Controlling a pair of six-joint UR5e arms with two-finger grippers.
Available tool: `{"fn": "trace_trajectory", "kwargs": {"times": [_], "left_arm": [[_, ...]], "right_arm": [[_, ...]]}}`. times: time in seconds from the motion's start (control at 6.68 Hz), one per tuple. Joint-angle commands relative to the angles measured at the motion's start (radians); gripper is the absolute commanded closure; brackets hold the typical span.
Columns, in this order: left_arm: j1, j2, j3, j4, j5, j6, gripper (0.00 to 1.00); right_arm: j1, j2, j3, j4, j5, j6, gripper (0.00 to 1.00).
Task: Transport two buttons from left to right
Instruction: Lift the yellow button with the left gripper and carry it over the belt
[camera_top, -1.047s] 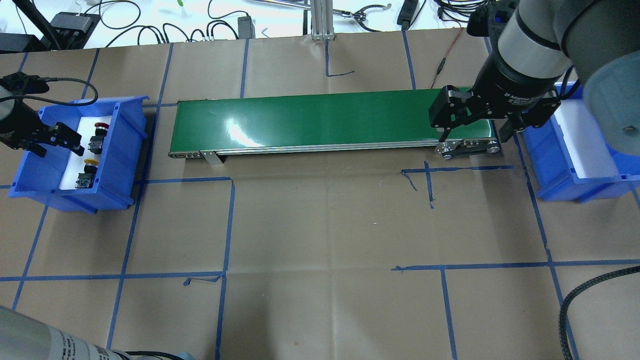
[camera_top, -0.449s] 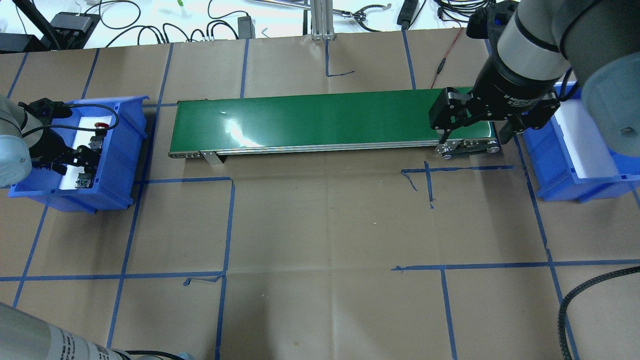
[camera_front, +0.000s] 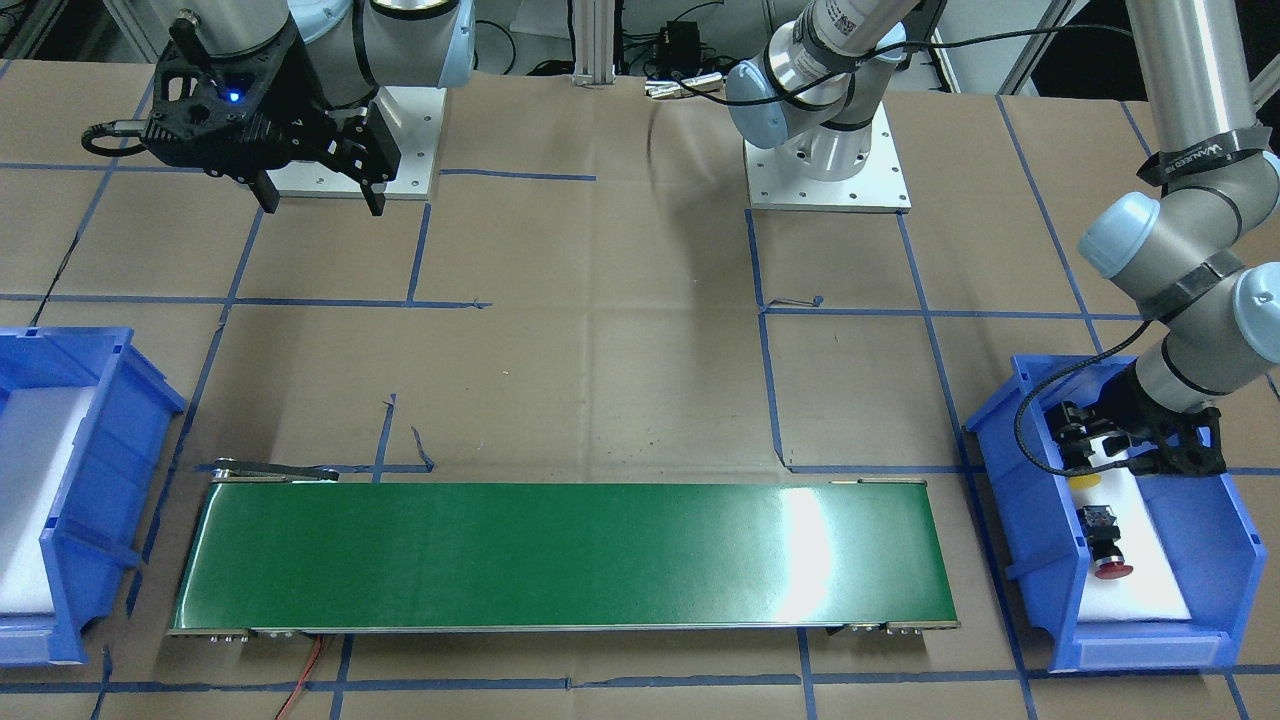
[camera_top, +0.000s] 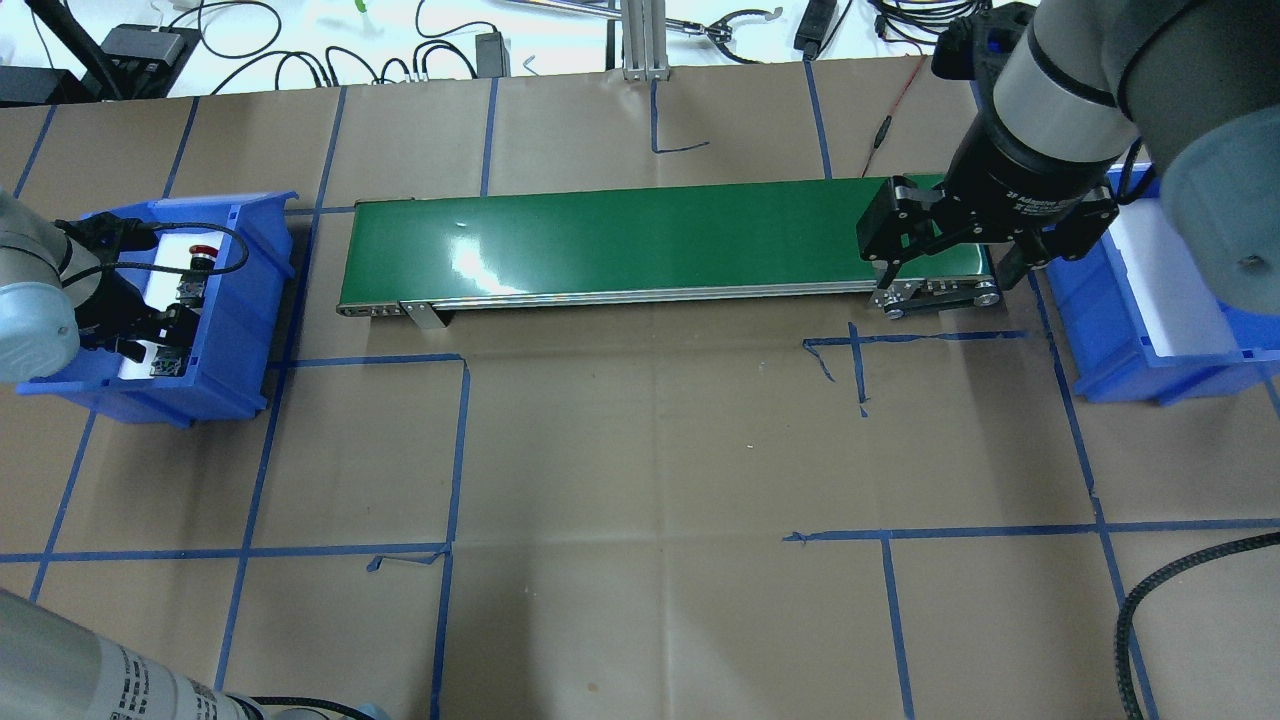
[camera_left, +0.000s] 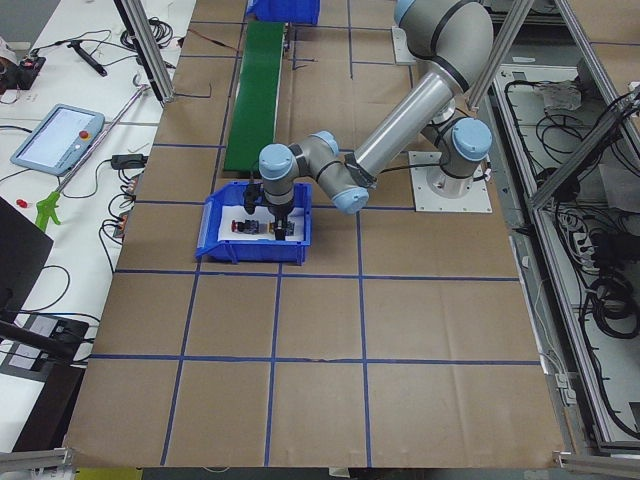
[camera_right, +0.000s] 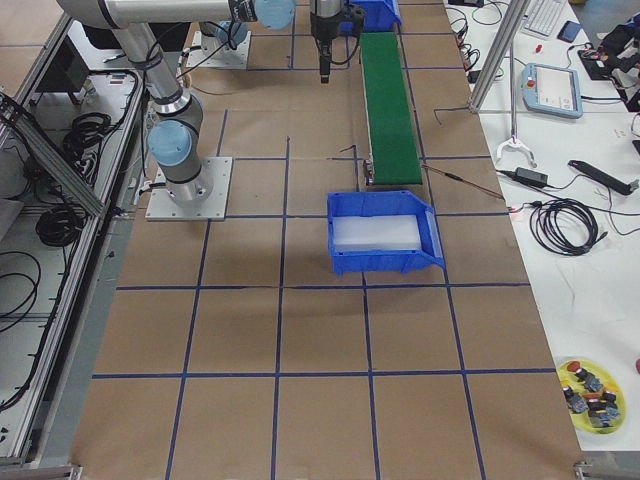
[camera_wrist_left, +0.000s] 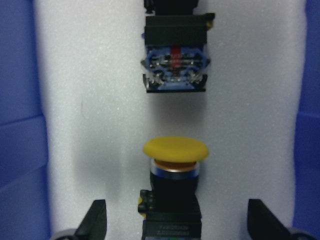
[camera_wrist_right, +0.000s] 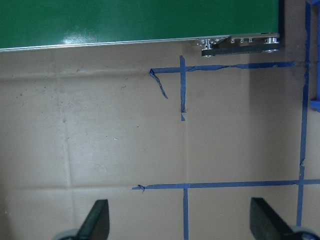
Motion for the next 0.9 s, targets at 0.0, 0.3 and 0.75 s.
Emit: {"fn": "trace_trajectory", "kwargs": {"times": [0.0,0.3,0.75], "left_arm": [[0.000,-0.006,0.001,0.000,0.003,0.000,0.19],[0.002,-0.006,0.015,0.000,0.004,-0.011,0.75],[-0.003,0.020,0.030,-0.012,0.000,-0.025,1.00]], "right_arm": [[0.000,0.009,-0.001,0.002,-0.004,0.000,0.00],[0.000,0.009,-0.001,0.002,-0.004,0.000,0.00],[0.000,0.009,-0.003,0.002,-0.004,0.000,0.00]]}}
